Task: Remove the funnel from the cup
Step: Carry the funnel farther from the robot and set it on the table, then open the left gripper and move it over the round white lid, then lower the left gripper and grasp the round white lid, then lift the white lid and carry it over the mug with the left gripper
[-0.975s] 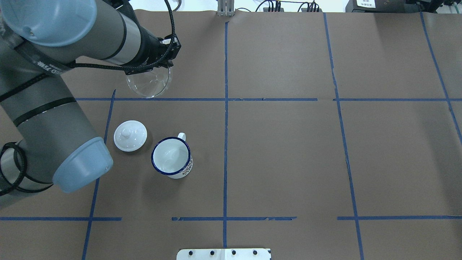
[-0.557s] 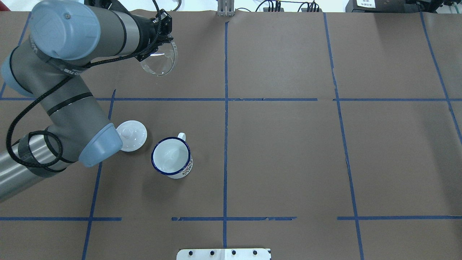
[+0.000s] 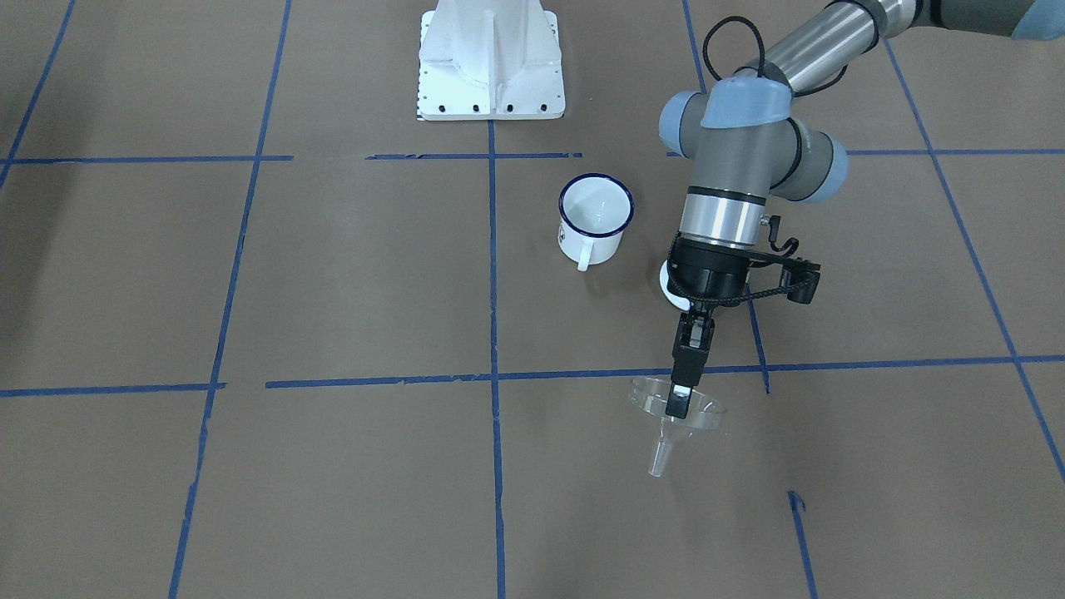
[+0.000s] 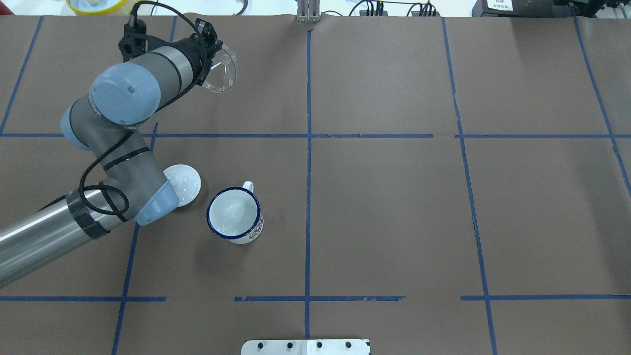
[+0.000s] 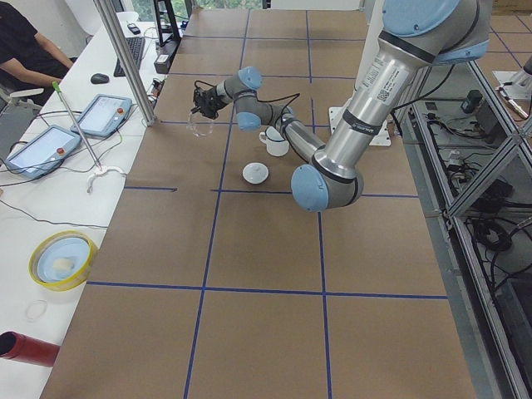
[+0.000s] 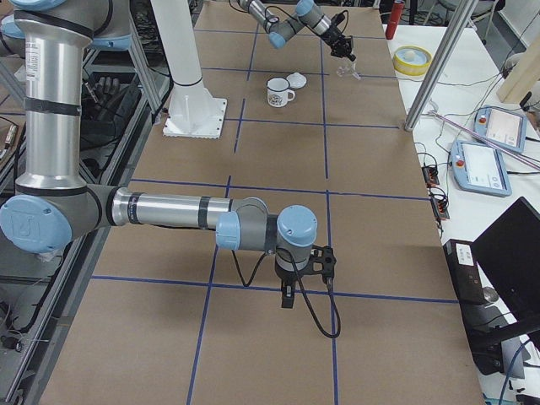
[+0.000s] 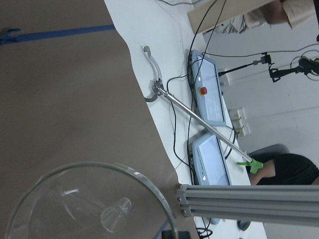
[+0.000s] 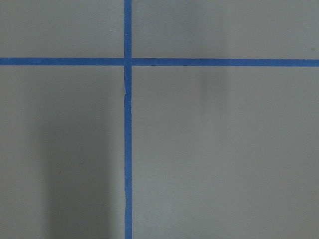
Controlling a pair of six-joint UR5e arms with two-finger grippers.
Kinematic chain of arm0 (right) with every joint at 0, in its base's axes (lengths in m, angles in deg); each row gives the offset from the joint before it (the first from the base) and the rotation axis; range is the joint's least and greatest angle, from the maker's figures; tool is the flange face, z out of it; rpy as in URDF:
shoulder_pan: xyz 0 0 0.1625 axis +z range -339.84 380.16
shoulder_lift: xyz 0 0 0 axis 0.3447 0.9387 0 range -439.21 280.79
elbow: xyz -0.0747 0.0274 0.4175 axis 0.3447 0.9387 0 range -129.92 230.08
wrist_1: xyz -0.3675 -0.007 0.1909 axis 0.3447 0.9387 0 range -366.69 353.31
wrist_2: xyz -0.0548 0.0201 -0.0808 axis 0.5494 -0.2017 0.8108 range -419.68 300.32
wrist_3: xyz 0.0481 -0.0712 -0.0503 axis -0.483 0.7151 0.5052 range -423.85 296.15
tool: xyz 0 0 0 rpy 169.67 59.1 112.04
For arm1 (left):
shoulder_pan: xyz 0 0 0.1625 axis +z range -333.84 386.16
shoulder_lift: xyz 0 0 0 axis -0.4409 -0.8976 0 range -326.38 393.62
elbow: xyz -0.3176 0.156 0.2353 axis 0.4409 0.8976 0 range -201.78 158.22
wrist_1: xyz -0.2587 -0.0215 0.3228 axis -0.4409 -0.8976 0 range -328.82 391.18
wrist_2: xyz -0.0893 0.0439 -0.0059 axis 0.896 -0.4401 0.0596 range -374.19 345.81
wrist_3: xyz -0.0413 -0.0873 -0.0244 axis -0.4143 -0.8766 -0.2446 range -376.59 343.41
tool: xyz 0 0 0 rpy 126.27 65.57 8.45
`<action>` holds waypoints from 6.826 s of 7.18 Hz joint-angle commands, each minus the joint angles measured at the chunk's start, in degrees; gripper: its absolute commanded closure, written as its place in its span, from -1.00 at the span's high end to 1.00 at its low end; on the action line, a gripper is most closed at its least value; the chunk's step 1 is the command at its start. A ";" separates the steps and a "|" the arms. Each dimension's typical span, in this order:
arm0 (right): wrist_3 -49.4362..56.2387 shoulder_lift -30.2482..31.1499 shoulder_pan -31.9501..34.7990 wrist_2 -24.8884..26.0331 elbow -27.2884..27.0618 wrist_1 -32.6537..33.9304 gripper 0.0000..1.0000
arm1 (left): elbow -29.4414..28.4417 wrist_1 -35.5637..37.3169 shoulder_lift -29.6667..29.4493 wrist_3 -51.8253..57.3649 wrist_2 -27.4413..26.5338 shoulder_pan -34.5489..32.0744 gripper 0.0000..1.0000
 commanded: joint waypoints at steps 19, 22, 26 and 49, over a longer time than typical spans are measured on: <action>0.00 0.00 0.00 0.00 0.00 0.00 1.00 | 18.45 22.86 10.81 48.47 27.96 -0.45 1.00; 0.00 0.00 0.00 0.00 0.09 0.00 1.00 | 18.27 26.27 14.86 60.27 36.07 -0.37 1.00; 0.00 0.00 0.00 0.00 0.00 0.00 1.00 | 17.83 30.51 14.78 61.26 35.91 0.42 1.00; 0.00 0.00 0.00 0.00 0.00 0.00 1.00 | 18.45 34.54 15.58 65.75 35.82 2.88 -0.05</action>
